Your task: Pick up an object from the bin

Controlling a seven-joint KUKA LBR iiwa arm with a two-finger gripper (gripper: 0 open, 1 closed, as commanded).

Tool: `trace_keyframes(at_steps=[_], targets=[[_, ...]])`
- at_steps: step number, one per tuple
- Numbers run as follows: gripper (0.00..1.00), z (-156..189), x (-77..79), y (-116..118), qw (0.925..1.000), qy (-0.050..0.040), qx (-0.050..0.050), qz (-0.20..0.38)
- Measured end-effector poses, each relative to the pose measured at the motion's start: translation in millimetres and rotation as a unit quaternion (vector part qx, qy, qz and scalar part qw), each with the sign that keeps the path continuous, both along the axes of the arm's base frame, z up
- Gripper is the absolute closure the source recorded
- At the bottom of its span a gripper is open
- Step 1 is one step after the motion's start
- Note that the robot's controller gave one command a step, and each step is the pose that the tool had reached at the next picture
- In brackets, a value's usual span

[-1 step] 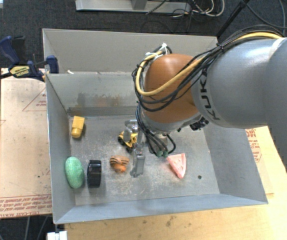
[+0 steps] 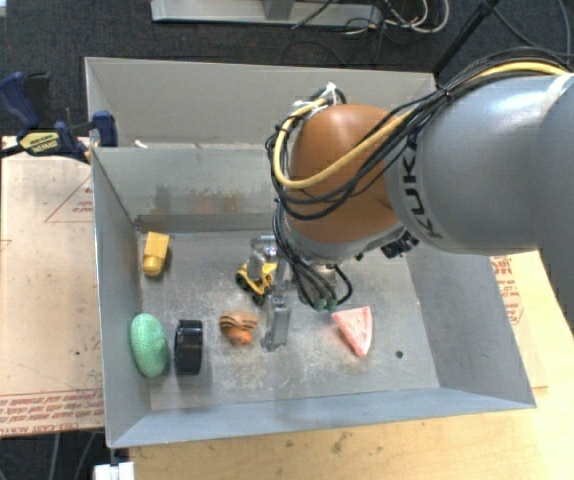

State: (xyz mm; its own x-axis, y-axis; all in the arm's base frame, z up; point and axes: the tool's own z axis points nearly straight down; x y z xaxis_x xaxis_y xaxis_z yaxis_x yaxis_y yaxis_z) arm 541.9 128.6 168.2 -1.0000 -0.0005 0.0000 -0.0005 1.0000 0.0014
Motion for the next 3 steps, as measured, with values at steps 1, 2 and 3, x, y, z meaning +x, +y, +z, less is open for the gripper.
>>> trace_keyframes(at_steps=[1, 2, 3], targets=[[0.0, -23, 7.6, 3, 0.9996, -0.0024, 0.0, 0.028], [0.0, -56, 12.2, 4, 0.995, -0.0009, 0.0, 0.1], [0.0, -77, 30.0, 6, 0.9878, -0.001, 0.0, 0.156]])
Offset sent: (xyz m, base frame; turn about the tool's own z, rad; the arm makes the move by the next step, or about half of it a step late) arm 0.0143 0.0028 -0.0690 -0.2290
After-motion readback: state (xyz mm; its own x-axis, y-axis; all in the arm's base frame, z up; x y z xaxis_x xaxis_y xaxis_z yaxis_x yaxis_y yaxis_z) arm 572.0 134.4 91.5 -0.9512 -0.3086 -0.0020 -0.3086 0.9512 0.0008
